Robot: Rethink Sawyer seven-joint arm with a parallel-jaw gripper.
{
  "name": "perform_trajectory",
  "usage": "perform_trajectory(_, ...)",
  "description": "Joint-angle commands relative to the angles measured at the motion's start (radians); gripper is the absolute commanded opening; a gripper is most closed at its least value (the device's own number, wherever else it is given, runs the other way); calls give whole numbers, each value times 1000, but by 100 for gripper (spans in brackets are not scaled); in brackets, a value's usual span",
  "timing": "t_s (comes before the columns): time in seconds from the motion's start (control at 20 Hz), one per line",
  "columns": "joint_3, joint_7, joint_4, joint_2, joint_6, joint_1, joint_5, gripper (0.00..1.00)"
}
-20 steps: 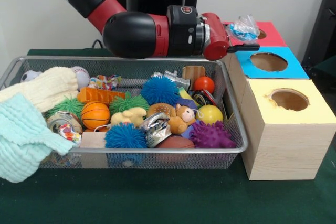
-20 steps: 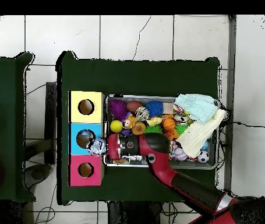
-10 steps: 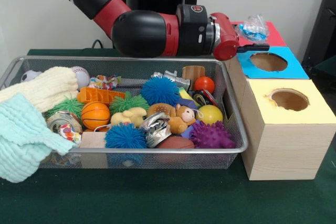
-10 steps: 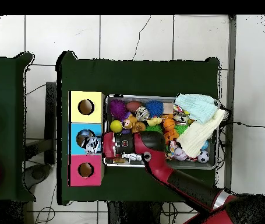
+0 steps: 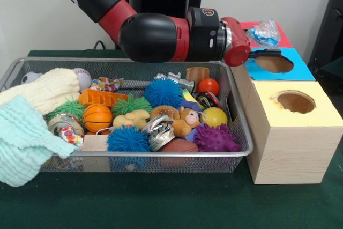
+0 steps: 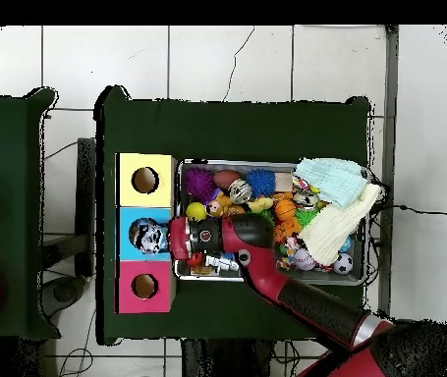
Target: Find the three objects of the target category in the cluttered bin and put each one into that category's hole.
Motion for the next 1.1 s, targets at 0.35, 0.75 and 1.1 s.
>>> perform_trajectory(0.35, -96, 51, -246, 10, 21, 76, 16, 100)
perform_trajectory(0.75, -197, 32, -292, -20, -45, 143, -78, 100)
perform_trajectory(1.1, -264, 42, -325, -41, -93, 193, -151, 100)
